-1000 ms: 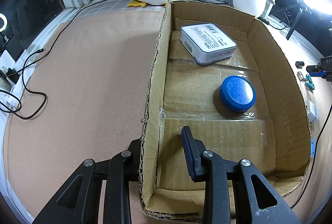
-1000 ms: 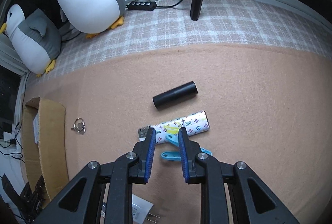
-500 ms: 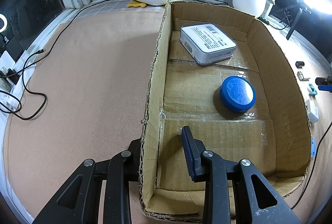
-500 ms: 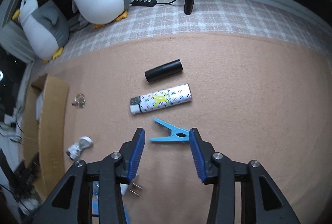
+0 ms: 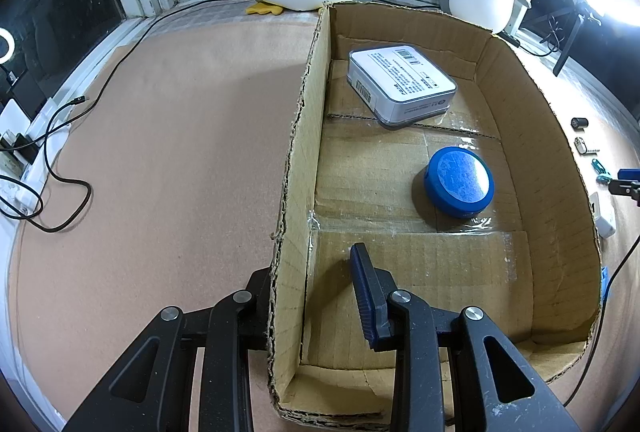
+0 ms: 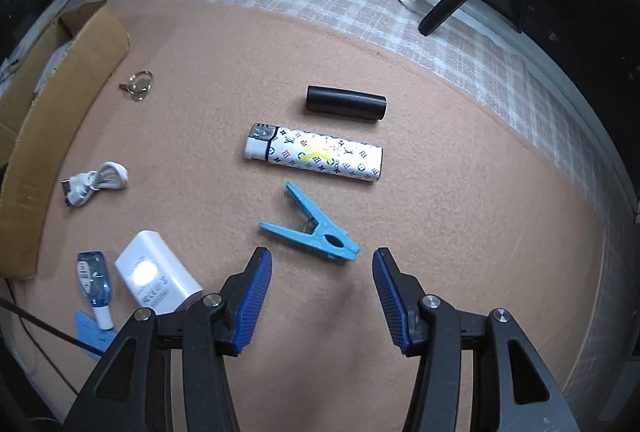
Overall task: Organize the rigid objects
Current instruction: 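Reach the right tool to the blue clothespin and grasp it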
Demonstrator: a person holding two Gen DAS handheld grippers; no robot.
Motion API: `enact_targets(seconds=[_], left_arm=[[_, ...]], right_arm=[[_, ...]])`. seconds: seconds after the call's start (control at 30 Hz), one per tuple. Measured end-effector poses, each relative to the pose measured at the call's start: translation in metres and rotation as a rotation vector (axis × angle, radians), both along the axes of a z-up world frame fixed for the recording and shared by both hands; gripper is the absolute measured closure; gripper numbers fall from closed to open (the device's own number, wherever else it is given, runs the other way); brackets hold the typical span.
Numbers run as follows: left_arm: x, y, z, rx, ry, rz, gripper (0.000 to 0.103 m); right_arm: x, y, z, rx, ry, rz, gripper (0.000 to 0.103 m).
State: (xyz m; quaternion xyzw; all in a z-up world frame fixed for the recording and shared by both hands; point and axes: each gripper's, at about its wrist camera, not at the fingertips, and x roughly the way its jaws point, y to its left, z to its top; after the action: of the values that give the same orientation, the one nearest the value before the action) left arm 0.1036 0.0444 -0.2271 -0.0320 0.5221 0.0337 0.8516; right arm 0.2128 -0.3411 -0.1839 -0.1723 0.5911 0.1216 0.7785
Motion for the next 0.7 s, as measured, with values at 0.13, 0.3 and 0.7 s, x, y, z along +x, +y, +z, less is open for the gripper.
enact_targets(seconds=[0.13,0.3,0.7], left_arm=[[0.0,0.001,0.0,0.002,0.0,0.0,0.071],[0.0,0.0,0.0,0.001,0.0,0.001,0.071],[0.0,0.0,0.0,0.002,0.0,0.0,0.071]], right_arm=[[0.006,0.003,-0.005,-0.012,-0.006,0.023,0.055],[0.013,0.004,-0.009,-0.015,-0.017,0.028,0.055],[0.017,0.001,-0.012,0.087,0.009,-0.02,0.069]])
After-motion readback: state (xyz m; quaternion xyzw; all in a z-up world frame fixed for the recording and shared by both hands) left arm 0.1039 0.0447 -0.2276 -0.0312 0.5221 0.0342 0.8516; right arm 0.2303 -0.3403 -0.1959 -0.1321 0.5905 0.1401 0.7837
